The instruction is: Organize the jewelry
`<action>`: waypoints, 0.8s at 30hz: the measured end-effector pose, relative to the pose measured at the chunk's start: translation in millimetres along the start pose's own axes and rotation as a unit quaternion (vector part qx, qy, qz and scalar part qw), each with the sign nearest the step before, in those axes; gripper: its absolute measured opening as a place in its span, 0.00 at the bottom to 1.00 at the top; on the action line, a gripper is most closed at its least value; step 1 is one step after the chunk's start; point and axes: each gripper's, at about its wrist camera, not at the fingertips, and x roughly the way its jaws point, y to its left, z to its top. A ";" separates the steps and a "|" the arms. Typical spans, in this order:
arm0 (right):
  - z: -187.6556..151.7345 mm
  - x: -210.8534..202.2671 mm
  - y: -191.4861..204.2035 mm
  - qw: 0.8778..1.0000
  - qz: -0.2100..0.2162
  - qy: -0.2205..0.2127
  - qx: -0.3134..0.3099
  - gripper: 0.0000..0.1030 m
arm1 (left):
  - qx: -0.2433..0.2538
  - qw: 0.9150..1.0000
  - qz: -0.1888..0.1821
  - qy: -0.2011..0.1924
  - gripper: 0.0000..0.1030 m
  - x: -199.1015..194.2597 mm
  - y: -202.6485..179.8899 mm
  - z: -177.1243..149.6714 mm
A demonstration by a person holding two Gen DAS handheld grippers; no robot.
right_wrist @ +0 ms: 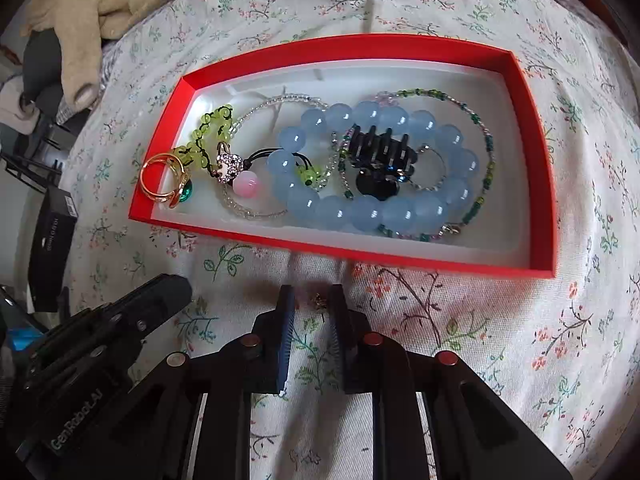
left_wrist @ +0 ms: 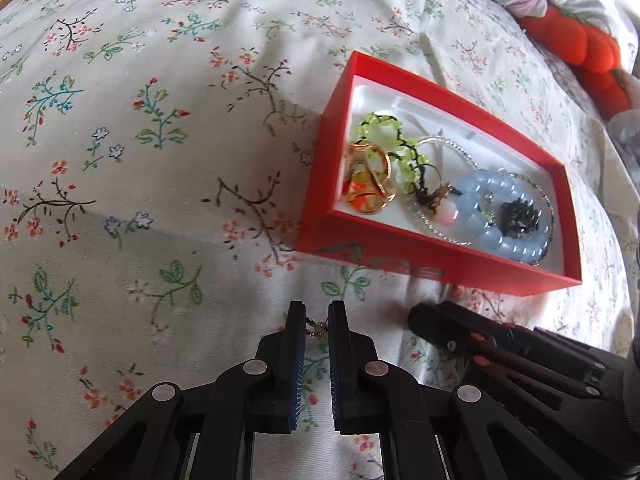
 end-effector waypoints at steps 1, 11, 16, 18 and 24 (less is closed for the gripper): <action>-0.3 1.6 2.7 1.000 -0.008 -0.003 -0.006 0.13 | 0.001 1.000 -0.001 0.002 0.05 -0.5 1.2 0.1; -1.8 -41.5 -0.8 0.999 0.005 -0.036 -0.008 0.05 | 0.034 0.998 -0.031 -0.043 0.05 -28.5 -13.9 5.3; 6.6 -77.8 -9.8 0.996 0.009 -0.092 0.003 0.05 | 0.047 0.994 -0.049 -0.082 0.05 -34.8 -27.3 21.0; 11.7 -82.1 -12.8 0.994 0.007 -0.106 0.010 0.06 | 0.047 0.993 -0.056 -0.092 0.06 -31.3 -31.2 27.2; 26.1 -84.4 -30.5 0.989 0.017 -0.141 0.045 0.07 | 0.059 0.990 -0.046 -0.117 0.17 -22.2 -42.9 36.2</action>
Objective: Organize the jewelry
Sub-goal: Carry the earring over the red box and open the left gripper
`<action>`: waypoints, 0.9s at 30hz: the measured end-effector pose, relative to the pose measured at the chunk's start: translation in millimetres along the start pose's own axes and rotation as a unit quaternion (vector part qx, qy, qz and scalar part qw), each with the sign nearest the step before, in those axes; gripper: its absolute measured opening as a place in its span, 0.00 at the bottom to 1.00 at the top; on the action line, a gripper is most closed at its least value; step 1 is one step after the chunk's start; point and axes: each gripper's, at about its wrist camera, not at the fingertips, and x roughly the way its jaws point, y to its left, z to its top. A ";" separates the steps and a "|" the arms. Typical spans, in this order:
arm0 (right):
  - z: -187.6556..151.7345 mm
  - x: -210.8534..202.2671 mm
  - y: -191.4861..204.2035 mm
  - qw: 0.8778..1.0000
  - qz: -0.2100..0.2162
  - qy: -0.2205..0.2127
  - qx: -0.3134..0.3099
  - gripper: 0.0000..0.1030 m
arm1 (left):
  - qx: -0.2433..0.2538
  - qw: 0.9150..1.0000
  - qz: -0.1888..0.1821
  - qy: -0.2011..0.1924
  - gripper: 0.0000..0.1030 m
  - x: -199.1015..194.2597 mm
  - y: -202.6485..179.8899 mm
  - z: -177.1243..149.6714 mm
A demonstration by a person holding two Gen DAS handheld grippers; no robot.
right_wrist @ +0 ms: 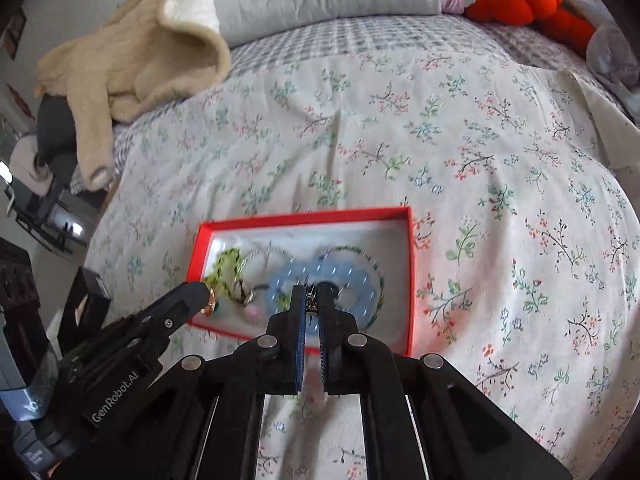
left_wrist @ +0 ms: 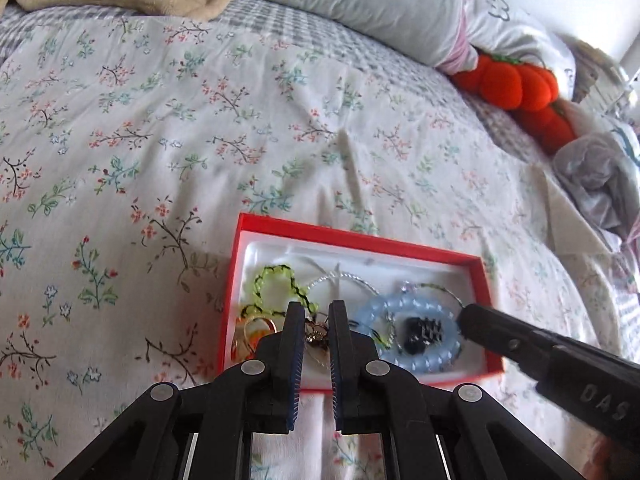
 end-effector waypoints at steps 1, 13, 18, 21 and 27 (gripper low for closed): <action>1.8 -0.4 -3.1 1.000 -0.002 -0.002 0.005 0.08 | 0.001 1.000 0.009 0.005 0.26 1.2 -1.4 -0.1; -28.3 -42.7 -21.3 0.998 -0.049 -0.028 -0.006 0.68 | 0.056 0.993 0.107 0.009 0.93 -26.5 -8.3 -38.8; -56.4 -60.2 -19.3 0.993 -0.103 -0.056 -0.031 0.95 | 0.069 0.986 0.148 -0.014 0.99 -45.9 -10.7 -59.0; -69.7 -66.7 -18.2 0.990 -0.118 -0.061 -0.038 0.96 | 0.066 0.986 0.152 -0.011 0.99 -50.0 -8.7 -68.9; -83.2 -59.8 -17.0 0.990 -0.124 -0.039 -0.048 0.96 | 0.071 0.985 0.160 -0.004 0.99 -48.6 -7.9 -77.7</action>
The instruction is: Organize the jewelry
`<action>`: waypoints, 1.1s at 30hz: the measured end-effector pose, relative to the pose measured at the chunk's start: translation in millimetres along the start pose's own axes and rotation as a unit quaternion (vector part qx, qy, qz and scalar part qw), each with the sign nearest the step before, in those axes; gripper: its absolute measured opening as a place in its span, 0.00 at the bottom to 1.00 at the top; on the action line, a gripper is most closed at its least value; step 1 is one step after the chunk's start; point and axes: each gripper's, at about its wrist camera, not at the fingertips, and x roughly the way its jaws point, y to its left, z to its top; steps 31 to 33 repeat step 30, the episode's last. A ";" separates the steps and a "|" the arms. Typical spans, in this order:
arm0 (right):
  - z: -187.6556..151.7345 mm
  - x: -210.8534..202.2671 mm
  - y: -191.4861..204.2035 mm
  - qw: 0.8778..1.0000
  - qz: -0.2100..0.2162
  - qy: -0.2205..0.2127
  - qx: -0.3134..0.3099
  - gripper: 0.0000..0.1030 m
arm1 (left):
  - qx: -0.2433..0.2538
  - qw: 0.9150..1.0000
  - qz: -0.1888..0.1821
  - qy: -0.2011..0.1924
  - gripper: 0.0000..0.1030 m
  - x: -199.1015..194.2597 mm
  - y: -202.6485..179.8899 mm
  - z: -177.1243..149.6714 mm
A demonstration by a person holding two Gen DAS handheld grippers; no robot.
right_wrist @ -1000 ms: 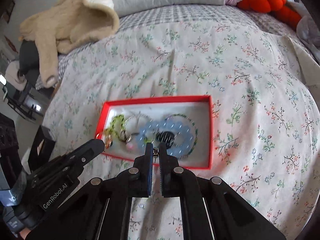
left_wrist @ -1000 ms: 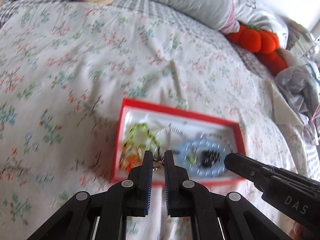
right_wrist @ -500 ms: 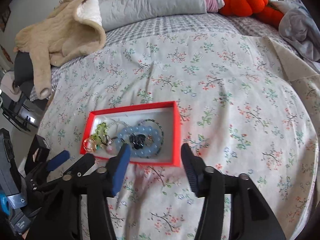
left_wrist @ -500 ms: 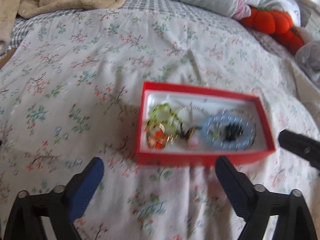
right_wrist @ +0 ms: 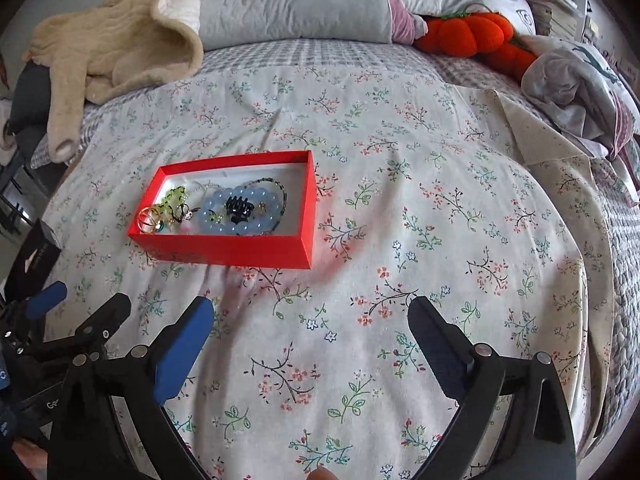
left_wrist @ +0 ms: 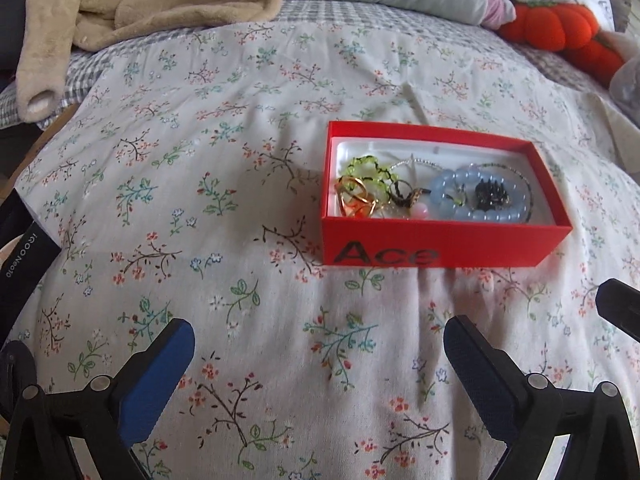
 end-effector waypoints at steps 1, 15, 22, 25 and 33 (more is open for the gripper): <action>-0.5 0.7 0.1 1.000 -0.001 0.001 -0.002 0.96 | 0.001 1.000 0.000 0.000 0.99 -0.2 -0.7 -0.3; 1.1 5.8 4.3 1.000 -0.008 0.003 -0.008 0.96 | 0.007 1.000 0.000 0.001 0.99 0.9 -3.3 1.3; 0.4 7.2 4.6 1.000 -0.011 0.006 -0.008 0.96 | 0.009 1.000 0.003 0.011 0.99 4.8 -4.6 -0.4; -1.0 7.6 4.7 1.000 -0.013 0.010 -0.009 0.96 | 0.006 1.000 -0.003 0.023 0.99 7.2 -6.5 -1.6; -7.5 14.8 -1.7 1.000 -0.023 0.017 0.012 0.96 | 0.032 0.998 0.023 0.039 0.99 19.5 -15.3 -11.3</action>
